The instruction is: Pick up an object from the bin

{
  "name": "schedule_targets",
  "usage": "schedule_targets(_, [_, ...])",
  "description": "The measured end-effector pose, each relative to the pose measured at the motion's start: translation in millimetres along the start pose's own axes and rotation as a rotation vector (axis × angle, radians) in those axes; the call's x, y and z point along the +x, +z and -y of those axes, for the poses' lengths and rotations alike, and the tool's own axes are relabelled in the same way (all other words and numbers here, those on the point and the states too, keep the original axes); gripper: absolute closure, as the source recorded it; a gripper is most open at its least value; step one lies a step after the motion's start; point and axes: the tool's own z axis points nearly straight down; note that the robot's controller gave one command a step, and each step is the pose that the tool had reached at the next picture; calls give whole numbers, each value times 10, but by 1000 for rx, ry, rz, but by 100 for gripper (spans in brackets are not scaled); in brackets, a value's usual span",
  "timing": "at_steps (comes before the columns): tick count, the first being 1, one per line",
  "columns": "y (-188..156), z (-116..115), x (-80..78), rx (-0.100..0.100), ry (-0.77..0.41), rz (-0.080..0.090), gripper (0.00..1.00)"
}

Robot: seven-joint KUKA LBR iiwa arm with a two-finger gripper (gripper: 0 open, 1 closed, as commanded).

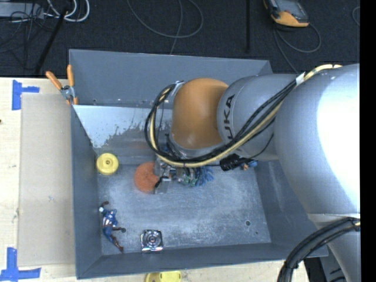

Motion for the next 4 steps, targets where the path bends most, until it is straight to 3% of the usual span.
schedule_targets(4, [1, -1, 1, 0, 6, 0, 100])
